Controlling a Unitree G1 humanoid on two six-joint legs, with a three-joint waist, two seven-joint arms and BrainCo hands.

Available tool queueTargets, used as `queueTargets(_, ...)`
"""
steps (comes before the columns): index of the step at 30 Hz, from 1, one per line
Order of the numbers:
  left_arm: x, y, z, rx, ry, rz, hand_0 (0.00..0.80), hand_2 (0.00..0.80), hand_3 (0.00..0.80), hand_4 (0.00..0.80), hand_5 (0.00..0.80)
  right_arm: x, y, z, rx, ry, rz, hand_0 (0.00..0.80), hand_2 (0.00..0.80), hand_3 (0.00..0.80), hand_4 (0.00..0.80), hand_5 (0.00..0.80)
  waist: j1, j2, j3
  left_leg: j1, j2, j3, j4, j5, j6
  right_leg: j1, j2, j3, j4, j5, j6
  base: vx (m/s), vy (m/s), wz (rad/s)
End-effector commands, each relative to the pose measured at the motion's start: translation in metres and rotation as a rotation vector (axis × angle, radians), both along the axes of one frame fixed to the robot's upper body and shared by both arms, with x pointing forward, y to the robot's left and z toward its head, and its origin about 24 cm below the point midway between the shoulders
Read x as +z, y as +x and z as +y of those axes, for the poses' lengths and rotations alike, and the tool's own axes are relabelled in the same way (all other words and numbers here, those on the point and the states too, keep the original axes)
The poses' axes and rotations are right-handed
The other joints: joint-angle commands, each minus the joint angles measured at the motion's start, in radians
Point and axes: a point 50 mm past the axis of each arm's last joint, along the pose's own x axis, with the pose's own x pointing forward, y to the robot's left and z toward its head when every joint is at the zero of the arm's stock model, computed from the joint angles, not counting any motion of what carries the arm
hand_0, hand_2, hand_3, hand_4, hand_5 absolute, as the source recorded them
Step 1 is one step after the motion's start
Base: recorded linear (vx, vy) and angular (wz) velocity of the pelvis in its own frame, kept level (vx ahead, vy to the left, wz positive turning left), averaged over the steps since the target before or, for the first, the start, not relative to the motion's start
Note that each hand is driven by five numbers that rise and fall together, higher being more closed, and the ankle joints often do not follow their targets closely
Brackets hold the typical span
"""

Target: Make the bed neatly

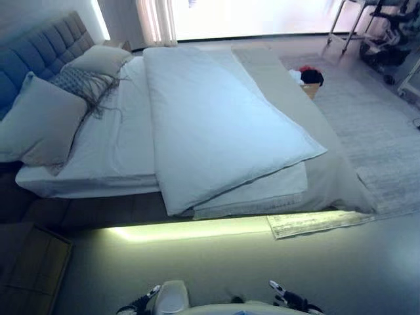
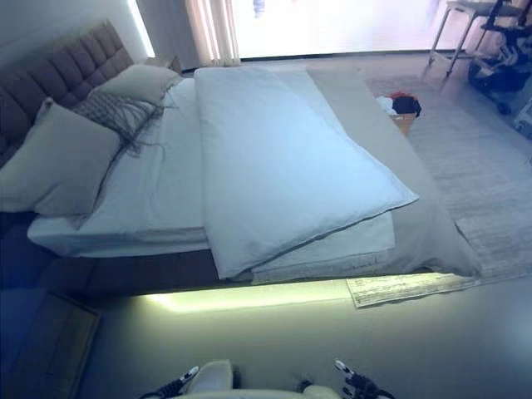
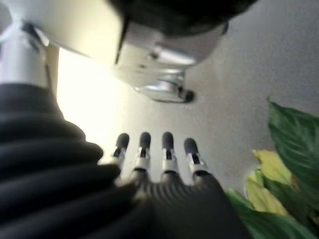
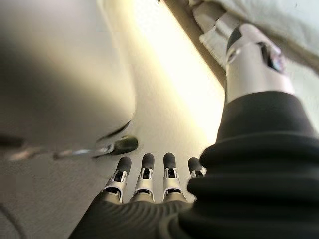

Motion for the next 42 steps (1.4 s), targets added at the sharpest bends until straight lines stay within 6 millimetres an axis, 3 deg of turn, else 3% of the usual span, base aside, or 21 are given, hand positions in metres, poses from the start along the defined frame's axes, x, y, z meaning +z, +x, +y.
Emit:
queueTargets(1,-0.004,-0.015,-0.009,0.004,-0.018,0.039,0.000,0.000,0.000,0.000,0.000,0.003,0.013,0.000,-0.009,0.012,-0.057,0.000,0.000,0.000,0.000,0.000,0.032,0.011,0.009,-0.066,0.018,-0.018,-0.176,0.227,0.043,0.136,0.047,0.045,0.022,-0.063,0.053,0.305,0.100,-0.11)
queueTargets(3,-0.004,-0.021,-0.009,0.016,-0.010,0.049,0.000,0.000,0.000,0.000,0.000,0.002,0.011,-0.001,-0.018,0.012,-0.065,0.000,0.000,0.000,0.000,0.000,0.038,0.012,-0.001,-0.068,0.025,-0.007,-0.191,0.224,0.038,0.171,0.042,0.048,0.019,-0.095,0.057,0.313,0.141,-0.01)
queueTargets(5,-0.004,-0.025,-0.007,0.022,-0.001,0.055,0.000,0.000,0.000,0.000,0.000,0.002,0.010,-0.001,-0.025,-0.001,-0.076,0.000,0.000,0.000,0.000,0.000,0.037,0.010,-0.019,-0.061,0.025,0.016,-0.194,0.154,0.049,0.194,0.012,0.045,0.032,-0.114,0.072,0.339,0.208,-0.12)
queueTargets(9,-0.003,-0.028,0.001,0.019,0.022,0.068,0.000,0.000,0.000,0.000,0.000,0.002,0.013,0.004,-0.082,0.033,-0.114,0.000,0.000,0.000,0.000,0.000,0.038,0.010,-0.055,0.002,0.018,0.036,-0.179,0.130,0.073,0.218,-0.041,0.038,0.080,-0.147,0.105,0.369,0.233,-0.48)
queueTargets(12,-0.001,-0.019,0.007,0.020,0.032,0.039,0.000,0.000,0.000,0.000,0.000,0.001,0.015,0.009,-0.087,0.041,-0.125,0.000,0.000,0.000,0.000,0.000,0.035,0.008,-0.075,0.030,0.001,0.014,-0.155,0.092,0.100,0.209,-0.086,0.031,0.125,-0.149,0.123,0.322,0.222,0.02)
queueTargets(17,0.001,-0.005,0.010,-0.018,0.054,0.029,0.000,0.000,0.000,0.000,0.000,0.003,0.027,0.016,-0.059,0.048,-0.159,0.000,0.000,0.000,0.000,0.000,0.049,-0.004,-0.103,-0.036,-0.031,0.023,-0.001,0.021,0.136,0.234,-0.146,0.017,0.164,-0.147,0.147,0.320,0.212,0.19)
queueTargets(19,0.002,-0.006,0.013,-0.039,0.061,0.048,0.000,0.000,0.000,0.000,0.000,0.004,0.035,0.020,-0.063,0.061,-0.194,0.000,0.000,0.000,0.000,0.000,0.054,-0.014,-0.115,-0.047,-0.054,0.028,0.017,0.000,0.159,0.234,-0.167,0.020,0.204,-0.099,0.155,0.275,0.173,0.03)
queueTargets(22,0.003,-0.008,0.019,-0.065,0.072,0.069,0.000,0.000,0.000,0.000,0.000,0.005,0.037,0.020,-0.084,0.053,-0.204,0.000,0.000,0.000,0.000,0.000,0.045,-0.021,-0.123,-0.018,-0.095,0.038,-0.005,-0.019,0.199,0.160,-0.219,0.029,0.357,0.062,0.171,0.225,0.165,0.00)
queueTargets(23,0.004,-0.008,0.021,-0.071,0.073,0.074,0.000,0.000,0.000,0.000,0.000,0.005,0.037,0.018,-0.090,0.050,-0.203,0.000,0.000,0.000,0.000,0.000,0.035,-0.017,-0.121,0.000,-0.099,0.040,-0.018,-0.020,0.204,0.116,-0.221,0.037,0.395,0.090,0.168,0.225,0.140,0.04)
queueTargets(25,0.004,-0.008,0.024,-0.076,0.080,0.079,0.000,0.000,0.000,0.000,0.000,0.005,0.035,0.015,-0.105,0.046,-0.198,0.000,0.000,0.000,0.000,0.000,0.003,-0.007,-0.108,0.053,-0.104,0.042,-0.061,-0.019,0.208,0.009,-0.182,0.047,0.409,0.080,0.154,0.215,0.067,0.06)
queueTargets(29,0.007,0.005,0.027,-0.071,0.088,0.049,0.000,0.000,0.000,0.000,0.000,0.006,0.034,0.004,-0.143,-0.002,-0.202,0.000,0.000,0.000,0.000,0.000,-0.044,0.018,-0.067,0.130,-0.084,0.048,-0.109,-0.026,0.181,-0.176,-0.110,0.026,0.243,0.056,0.125,0.116,-0.083,0.03)
queueTargets(31,0.008,0.011,0.026,-0.068,0.086,0.025,0.000,0.000,0.000,0.000,0.000,0.007,0.036,0.001,-0.159,-0.015,-0.200,0.000,0.000,0.000,0.000,0.000,-0.071,-0.001,-0.044,0.161,-0.107,0.046,-0.105,-0.073,0.180,-0.274,-0.107,0.022,0.115,0.166,0.158,0.125,-0.169,-0.10)
queueTargets(33,0.009,0.017,0.026,-0.070,0.085,0.007,0.000,0.000,0.000,0.000,0.000,0.007,0.039,0.003,-0.159,-0.020,-0.194,0.000,0.000,0.000,0.000,0.000,-0.091,-0.009,-0.026,0.195,-0.114,0.042,-0.094,-0.123,0.183,-0.329,-0.107,0.018,0.068,0.215,0.168,0.165,-0.148,0.01)
queueTargets(35,0.008,0.017,0.023,-0.062,0.080,-0.004,0.000,0.000,0.000,0.000,0.000,0.007,0.040,0.004,-0.153,-0.022,-0.187,0.000,0.000,0.000,0.000,0.000,-0.094,-0.016,-0.024,0.219,-0.120,0.031,-0.061,-0.164,0.194,-0.315,-0.104,0.023,0.072,0.195,0.164,0.221,-0.132,0.31)
queueTargets(38,0.003,0.005,0.013,-0.037,0.060,0.006,0.000,0.000,0.000,0.000,0.000,0.006,0.037,0.006,-0.115,-0.037,-0.172,0.000,0.000,0.000,0.000,0.000,-0.091,-0.022,-0.045,0.272,-0.110,0.030,-0.024,-0.199,0.181,-0.261,-0.116,-0.017,0.078,0.184,0.158,0.311,-0.119,0.49)
queueTargets(42,0.001,-0.008,0.008,-0.067,0.048,0.057,0.000,0.000,0.000,0.000,0.000,0.008,0.044,0.007,-0.110,-0.019,-0.228,0.000,0.000,0.000,0.000,0.000,-0.087,-0.018,-0.070,0.318,-0.075,0.030,-0.046,-0.193,0.160,-0.214,-0.112,-0.031,0.088,0.149,0.142,0.290,-0.111,0.29)
